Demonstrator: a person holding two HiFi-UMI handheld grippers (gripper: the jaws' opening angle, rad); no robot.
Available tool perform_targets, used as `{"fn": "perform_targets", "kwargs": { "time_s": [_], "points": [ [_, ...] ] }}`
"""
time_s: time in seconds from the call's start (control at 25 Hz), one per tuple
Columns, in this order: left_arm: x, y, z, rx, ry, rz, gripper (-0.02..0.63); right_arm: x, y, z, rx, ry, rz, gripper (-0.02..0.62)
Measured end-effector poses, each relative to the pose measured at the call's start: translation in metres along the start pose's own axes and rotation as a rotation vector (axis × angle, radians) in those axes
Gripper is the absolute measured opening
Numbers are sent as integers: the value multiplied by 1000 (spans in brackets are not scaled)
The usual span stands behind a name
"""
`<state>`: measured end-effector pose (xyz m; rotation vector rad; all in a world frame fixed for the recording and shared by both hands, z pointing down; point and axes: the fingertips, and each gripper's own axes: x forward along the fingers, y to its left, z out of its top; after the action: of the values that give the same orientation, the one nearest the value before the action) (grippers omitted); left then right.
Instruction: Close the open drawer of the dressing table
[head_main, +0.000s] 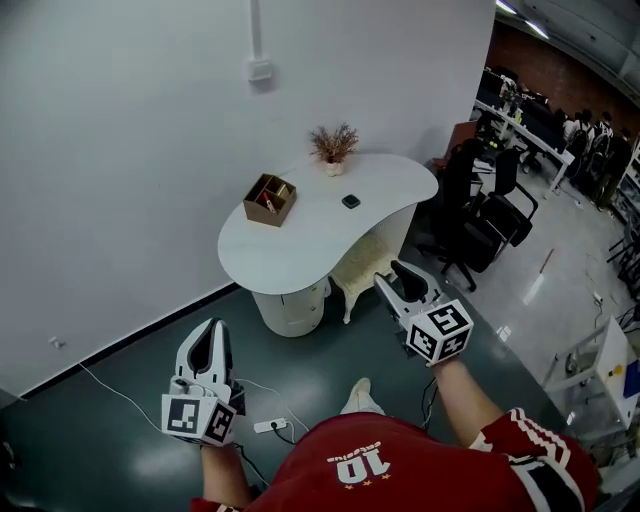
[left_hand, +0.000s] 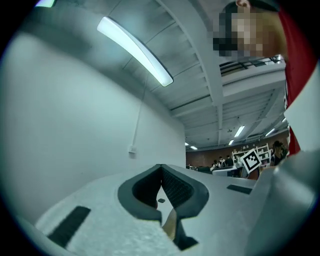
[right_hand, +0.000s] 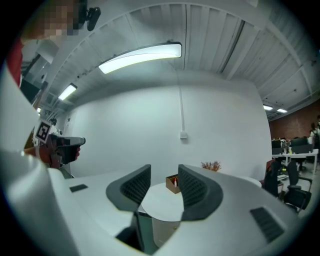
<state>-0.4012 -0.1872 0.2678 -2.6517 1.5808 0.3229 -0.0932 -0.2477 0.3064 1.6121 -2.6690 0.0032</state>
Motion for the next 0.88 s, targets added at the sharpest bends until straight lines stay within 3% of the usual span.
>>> {"fn": "perform_targets", "kwargs": {
  "time_s": [0.16, 0.32, 0.52, 0.72, 0.88],
  "points": [
    [4, 1, 2, -109, -24, -8, 5, -18, 11, 17, -18, -33, 22, 144],
    [13, -11, 5, -188, -48, -51, 5, -33, 16, 14, -51, -23, 45, 86],
    [17, -34, 1, -95, -21, -87, 5, -47, 8, 9, -54, -18, 10, 55],
    [19, -44, -10, -72, -6, -88, 5, -59, 3, 11, -65, -30, -10, 5],
    [21, -53, -15, -35, 7, -102, 5, -63, -2, 13, -41, -50, -35, 5]
  ]
}}
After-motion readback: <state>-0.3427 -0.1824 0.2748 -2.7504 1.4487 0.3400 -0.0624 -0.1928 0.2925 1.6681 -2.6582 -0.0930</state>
